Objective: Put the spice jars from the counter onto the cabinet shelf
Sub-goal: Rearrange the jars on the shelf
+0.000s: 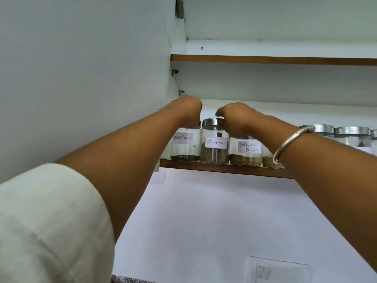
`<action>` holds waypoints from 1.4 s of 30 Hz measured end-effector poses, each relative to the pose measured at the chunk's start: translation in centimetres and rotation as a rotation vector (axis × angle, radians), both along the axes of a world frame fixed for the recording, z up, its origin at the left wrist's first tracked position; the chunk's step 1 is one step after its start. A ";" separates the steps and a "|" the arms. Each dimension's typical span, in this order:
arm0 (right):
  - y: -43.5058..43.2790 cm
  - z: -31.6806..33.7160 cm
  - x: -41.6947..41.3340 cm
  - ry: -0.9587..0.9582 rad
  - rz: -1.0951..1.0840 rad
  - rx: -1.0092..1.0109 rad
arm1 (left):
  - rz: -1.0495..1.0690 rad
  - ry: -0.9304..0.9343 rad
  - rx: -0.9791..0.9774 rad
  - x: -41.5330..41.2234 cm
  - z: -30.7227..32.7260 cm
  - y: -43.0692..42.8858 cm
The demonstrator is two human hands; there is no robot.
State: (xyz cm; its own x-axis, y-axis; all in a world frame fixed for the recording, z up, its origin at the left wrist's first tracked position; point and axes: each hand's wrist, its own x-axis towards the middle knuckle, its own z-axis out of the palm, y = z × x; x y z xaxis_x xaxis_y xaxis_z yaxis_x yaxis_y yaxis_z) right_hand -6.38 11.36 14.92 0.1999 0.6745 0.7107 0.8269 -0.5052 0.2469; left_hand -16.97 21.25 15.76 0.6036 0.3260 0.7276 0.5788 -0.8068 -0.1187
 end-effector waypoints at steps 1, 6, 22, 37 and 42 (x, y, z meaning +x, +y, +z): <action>0.3 0.2 0.0 0.010 0.000 0.000 | 0.007 0.018 0.014 0.4 0.1 0.1; 1.0 1.6 -0.2 0.024 -0.022 0.027 | 0.003 -0.012 0.007 1.4 1.1 1.1; 8.4 1.5 1.7 -0.118 -0.173 -0.041 | 0.074 0.032 0.005 6.3 0.5 6.1; 14.3 1.7 6.0 0.094 -0.185 -0.002 | 0.115 0.049 -0.016 11.5 0.1 12.3; 15.4 1.1 7.2 0.117 -0.182 -0.015 | 0.112 0.101 -0.031 12.7 -0.2 12.9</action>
State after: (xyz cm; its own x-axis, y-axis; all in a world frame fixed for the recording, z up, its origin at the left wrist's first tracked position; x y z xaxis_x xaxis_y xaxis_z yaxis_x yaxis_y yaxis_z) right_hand 0.85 26.79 16.06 0.3999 0.6299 0.6658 0.7460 -0.6458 0.1629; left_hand -4.26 34.16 15.58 0.6318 0.4166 0.6537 0.6516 -0.7422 -0.1567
